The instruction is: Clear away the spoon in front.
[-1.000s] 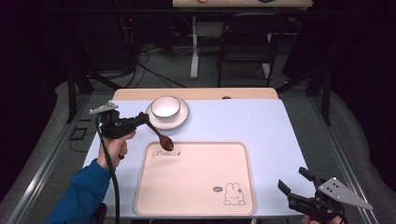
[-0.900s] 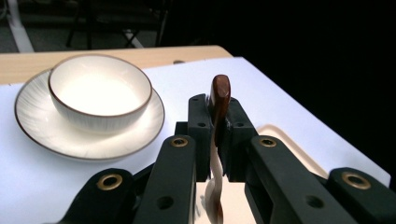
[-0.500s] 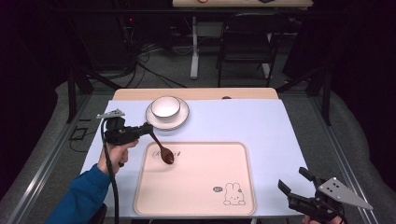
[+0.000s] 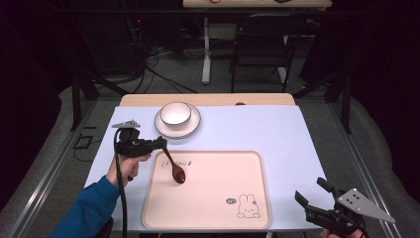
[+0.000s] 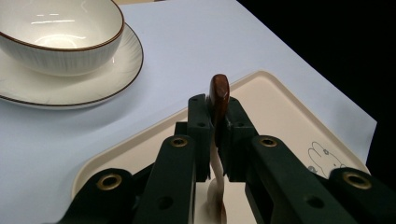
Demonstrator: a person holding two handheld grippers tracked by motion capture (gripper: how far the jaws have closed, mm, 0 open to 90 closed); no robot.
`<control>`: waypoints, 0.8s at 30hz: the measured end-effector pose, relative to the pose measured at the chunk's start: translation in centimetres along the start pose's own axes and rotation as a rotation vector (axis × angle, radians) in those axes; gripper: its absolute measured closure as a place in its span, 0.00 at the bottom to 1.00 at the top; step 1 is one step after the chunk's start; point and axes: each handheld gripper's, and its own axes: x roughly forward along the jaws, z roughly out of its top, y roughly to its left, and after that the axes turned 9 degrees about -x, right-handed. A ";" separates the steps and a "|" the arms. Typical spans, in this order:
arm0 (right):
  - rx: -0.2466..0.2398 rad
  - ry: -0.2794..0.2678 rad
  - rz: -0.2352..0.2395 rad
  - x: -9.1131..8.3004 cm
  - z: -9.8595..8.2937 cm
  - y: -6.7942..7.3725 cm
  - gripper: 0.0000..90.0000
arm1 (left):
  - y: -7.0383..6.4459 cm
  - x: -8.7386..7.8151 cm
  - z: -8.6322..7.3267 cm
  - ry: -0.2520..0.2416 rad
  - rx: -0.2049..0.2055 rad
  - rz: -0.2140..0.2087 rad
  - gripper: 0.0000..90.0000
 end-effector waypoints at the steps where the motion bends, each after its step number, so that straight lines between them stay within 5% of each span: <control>1: -0.001 0.001 0.000 0.0 0.0 0.0 0.16 | 0.1 0.1 0.0 0.000 -0.006 0.002 0.94; 24: 0.006 0.004 -0.004 0.0 0.0 0.0 0.16 | 2.3 3.1 -0.7 0.079 -0.082 0.034 0.85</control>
